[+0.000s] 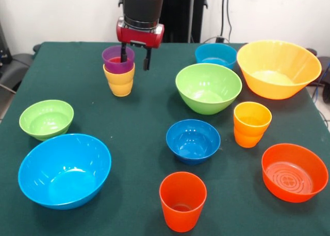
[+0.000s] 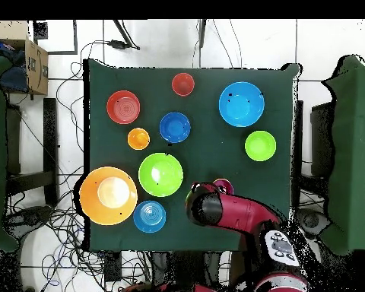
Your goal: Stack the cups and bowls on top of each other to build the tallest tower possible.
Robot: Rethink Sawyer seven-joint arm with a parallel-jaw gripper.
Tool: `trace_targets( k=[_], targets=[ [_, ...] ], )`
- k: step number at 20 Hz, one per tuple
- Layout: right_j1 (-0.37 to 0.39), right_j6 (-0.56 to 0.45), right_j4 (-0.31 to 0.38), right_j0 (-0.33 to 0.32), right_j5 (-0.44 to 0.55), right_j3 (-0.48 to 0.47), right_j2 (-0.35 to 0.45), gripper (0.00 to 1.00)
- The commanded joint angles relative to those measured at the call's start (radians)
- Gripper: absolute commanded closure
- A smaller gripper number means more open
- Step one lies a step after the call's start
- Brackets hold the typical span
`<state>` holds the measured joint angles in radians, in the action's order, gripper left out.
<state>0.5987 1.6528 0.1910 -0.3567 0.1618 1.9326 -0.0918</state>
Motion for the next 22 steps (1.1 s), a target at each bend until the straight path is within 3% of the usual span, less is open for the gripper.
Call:
trace_targets(
  k=[1, 11, 17, 22],
  targets=[
    [-0.041, 0.103, 0.049, 0.035, -0.053, -0.023, 0.056, 0.0],
    [-0.157, 0.112, 0.065, 0.11, -0.139, -0.085, -0.066, 0.0],
    [-0.19, 0.104, 0.066, 0.117, -0.166, -0.1, -0.098, 0.0],
    [-0.186, 0.09, 0.077, 0.09, -0.189, -0.091, -0.075, 0.0]
  ],
)
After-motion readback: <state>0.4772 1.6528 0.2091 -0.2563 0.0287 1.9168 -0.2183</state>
